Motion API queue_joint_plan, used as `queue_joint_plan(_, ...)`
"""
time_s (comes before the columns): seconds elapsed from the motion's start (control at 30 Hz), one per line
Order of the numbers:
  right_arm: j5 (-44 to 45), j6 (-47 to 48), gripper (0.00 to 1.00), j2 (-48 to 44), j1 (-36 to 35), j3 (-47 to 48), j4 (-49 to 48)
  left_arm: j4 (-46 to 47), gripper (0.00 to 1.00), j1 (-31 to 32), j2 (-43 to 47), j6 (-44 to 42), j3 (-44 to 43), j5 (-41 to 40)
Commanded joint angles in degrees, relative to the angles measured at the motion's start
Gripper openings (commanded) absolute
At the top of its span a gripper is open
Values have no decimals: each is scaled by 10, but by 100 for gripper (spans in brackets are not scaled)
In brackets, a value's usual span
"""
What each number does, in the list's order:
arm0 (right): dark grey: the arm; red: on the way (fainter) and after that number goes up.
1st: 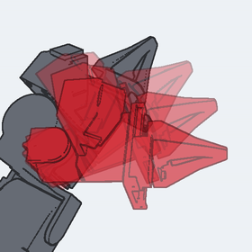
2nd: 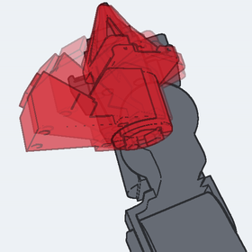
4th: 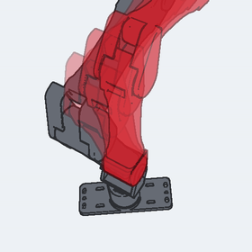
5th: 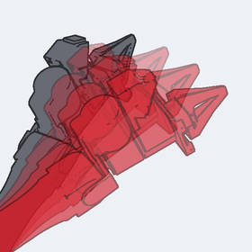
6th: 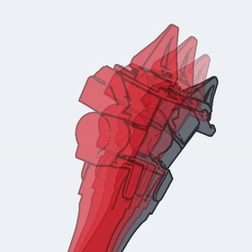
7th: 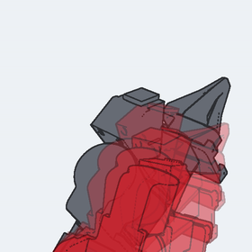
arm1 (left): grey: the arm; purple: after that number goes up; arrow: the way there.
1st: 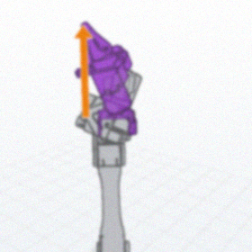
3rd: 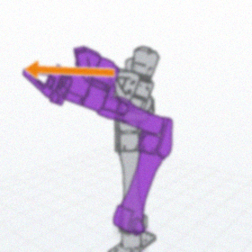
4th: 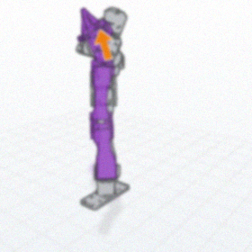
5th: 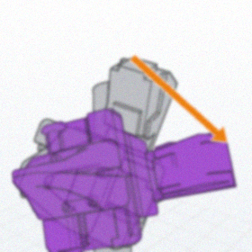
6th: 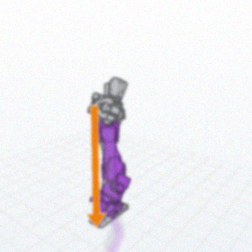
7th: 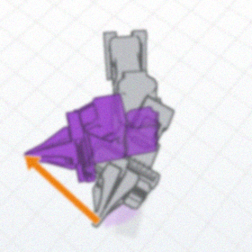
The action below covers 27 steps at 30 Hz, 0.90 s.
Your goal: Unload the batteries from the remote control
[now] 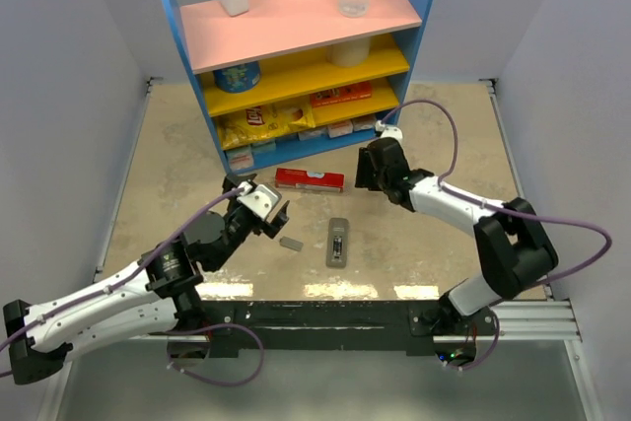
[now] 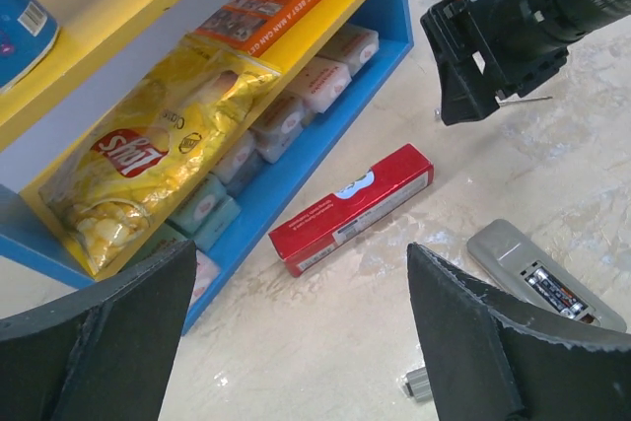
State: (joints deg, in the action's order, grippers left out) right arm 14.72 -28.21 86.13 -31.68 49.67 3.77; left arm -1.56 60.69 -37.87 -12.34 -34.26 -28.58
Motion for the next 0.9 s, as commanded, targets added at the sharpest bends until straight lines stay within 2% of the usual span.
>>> queue_joint_plan(0.0, 61, 63, 61, 62, 33, 54, 51, -2, 91, -3, 17, 14, -19, -17)
queue_joint_plan(0.17, 0, 103, 61, 119, 66, 73, 28, -5, 90, -3, 26, 17, -19, -19)
queue_joint_plan(0.5, -15, 121, 57, 198, 77, 133, 64, -8, 90, -3, 23, 16, -21, -18)
queue_joint_plan(0.6, -16, 115, 42, 200, 78, 132, 66, -10, 89, -3, 26, 16, -21, -17)
queue_joint_plan(0.63, -15, 112, 33, 200, 78, 129, 65, -12, 90, -3, 27, 17, -21, -16)
queue_joint_plan(0.87, -43, 90, 2, 166, 78, 108, 65, -14, 87, -3, 28, 31, -23, -5)
